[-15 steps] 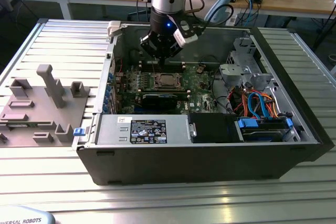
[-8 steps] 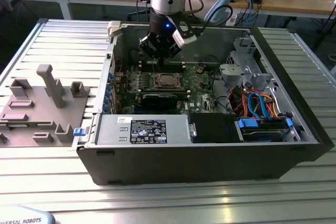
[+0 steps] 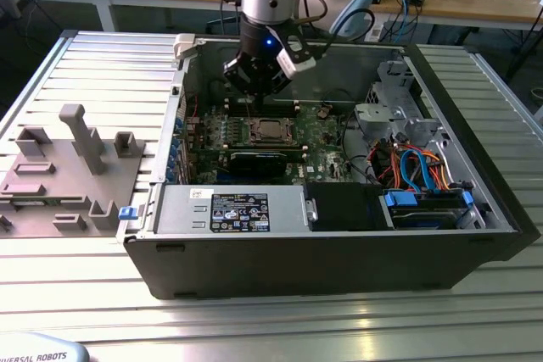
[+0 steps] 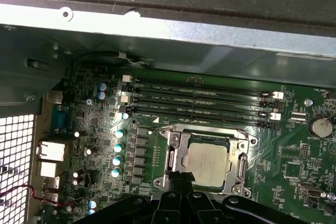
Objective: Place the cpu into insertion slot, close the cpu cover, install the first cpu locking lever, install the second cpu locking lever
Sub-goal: 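Install the first cpu locking lever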
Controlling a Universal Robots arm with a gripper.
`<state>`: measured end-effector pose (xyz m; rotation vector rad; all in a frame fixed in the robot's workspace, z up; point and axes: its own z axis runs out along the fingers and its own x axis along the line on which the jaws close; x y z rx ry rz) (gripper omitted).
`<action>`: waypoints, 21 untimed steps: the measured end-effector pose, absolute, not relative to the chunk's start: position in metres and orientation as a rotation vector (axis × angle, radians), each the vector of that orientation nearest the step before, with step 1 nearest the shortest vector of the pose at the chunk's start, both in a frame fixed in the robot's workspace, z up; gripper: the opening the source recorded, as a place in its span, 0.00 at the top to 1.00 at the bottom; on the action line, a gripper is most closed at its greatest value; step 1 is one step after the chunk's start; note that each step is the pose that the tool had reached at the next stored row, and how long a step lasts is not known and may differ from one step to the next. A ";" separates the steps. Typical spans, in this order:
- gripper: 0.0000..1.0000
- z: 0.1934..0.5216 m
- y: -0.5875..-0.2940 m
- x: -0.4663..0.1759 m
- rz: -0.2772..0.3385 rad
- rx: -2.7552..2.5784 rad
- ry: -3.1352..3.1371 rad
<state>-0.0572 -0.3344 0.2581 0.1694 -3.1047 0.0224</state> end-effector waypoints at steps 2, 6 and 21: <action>0.89 0.258 -0.334 -0.058 0.022 0.170 -3.105; 0.89 0.257 -0.334 -0.059 0.022 0.169 -3.105; 0.89 0.254 -0.334 -0.063 0.022 0.169 -3.105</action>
